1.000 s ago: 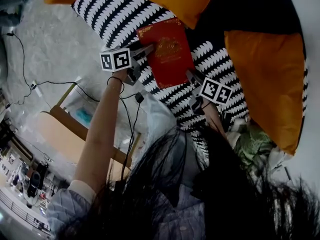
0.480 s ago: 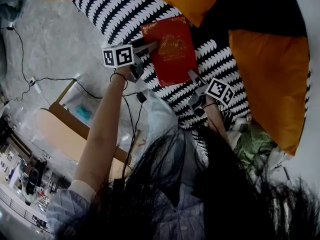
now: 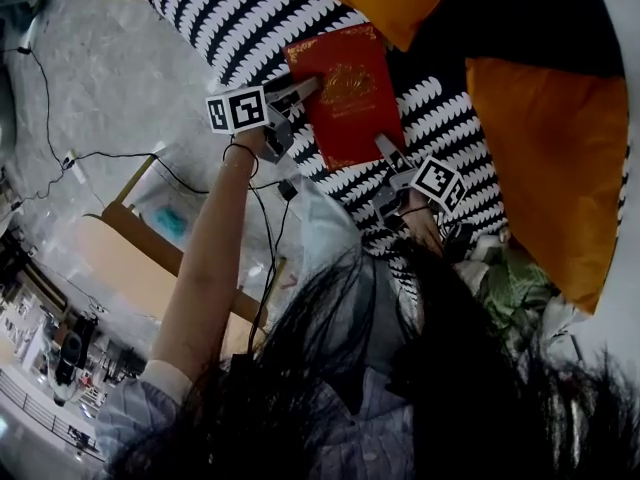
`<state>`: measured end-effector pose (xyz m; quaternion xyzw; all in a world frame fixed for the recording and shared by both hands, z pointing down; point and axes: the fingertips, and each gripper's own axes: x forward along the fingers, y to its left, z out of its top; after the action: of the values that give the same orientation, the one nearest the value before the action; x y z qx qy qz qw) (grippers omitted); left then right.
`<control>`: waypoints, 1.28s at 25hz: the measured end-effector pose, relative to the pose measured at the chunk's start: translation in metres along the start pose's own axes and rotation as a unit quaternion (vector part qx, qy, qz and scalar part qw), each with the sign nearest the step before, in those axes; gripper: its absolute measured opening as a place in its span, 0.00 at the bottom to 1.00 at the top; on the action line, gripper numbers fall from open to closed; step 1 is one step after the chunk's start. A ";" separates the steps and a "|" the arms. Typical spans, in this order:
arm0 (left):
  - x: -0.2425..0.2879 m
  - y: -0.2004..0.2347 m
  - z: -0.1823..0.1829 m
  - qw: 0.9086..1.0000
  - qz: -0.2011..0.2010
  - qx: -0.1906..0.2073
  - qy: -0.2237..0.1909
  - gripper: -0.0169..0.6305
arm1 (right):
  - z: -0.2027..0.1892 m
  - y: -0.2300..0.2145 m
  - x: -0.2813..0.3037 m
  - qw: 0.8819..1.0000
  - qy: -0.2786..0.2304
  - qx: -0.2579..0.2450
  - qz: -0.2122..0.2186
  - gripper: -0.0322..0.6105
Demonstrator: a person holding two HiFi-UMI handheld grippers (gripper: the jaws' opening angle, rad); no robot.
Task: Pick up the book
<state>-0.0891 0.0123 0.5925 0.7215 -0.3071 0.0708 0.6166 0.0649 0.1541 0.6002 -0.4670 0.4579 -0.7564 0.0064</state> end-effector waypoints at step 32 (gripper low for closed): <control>-0.087 -0.103 0.035 0.981 -0.041 0.016 -0.187 0.47 | 0.012 0.099 -0.081 0.982 -0.010 -0.186 0.024 0.47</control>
<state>-0.1138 0.0160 0.4558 0.7437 -0.3858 -0.0860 0.5392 0.0773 0.1242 0.4761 -0.4569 0.6013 -0.6530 -0.0575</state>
